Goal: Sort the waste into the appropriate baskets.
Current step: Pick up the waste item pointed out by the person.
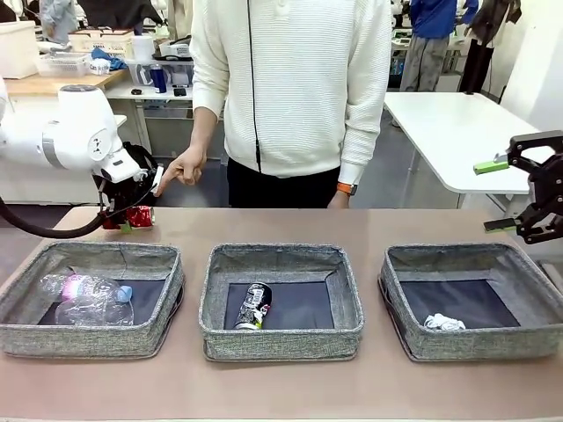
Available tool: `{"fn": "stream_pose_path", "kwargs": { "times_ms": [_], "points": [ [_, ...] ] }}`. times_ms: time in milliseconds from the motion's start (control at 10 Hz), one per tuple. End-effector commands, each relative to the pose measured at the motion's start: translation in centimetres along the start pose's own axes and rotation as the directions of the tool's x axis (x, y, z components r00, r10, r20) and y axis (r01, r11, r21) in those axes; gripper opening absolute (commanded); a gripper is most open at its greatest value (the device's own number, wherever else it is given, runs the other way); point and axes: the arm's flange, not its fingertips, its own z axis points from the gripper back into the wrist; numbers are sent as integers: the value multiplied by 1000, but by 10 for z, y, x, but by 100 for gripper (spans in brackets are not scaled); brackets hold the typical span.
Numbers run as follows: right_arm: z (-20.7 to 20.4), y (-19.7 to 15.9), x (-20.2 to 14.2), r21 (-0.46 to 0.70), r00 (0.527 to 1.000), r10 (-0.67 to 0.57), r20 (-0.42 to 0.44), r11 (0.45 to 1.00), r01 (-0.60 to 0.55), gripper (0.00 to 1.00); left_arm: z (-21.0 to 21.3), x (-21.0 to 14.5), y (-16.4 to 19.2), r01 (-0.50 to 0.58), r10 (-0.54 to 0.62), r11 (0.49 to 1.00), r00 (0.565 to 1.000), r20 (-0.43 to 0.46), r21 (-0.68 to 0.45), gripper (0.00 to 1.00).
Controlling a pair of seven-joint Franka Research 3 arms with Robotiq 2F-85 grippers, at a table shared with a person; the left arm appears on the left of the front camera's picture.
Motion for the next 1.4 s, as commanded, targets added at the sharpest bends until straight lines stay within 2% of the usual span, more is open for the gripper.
{"fn": "stream_pose_path", "kwargs": {
  "times_ms": [0,600,700,900,1000,1100,1200,1300],
  "points": [
    [0,4,0,18,1000,-18,-3,1000,18,100,5,-4,-1,11,-10,1000,1000,30,-9,0],
    [0,4,0,18,1000,-18,-3,1000,18,100,11,-7,-2,-13,13,999,1000,7,-49,0],
    [0,4,0,18,1000,-18,-3,1000,18,100,25,-8,-5,-64,65,993,998,14,-98,0],
    [0,4,0,18,1000,-18,-3,1000,18,100,113,-3,-47,-238,246,959,969,36,-151,0],
    [0,4,0,18,1000,-18,-3,1000,18,100,155,1,-74,-344,350,937,929,119,-66,0],
    [0,4,0,18,1000,-18,-3,1000,18,100,184,7,-99,-423,433,901,893,122,-98,0],
    [0,4,0,18,1000,-18,-3,1000,18,100,213,21,-117,-594,634,758,768,93,-268,0],
    [0,4,0,18,1000,-18,-3,1000,18,100,236,34,-133,-680,735,639,678,25,-358,0]
  ]
}}
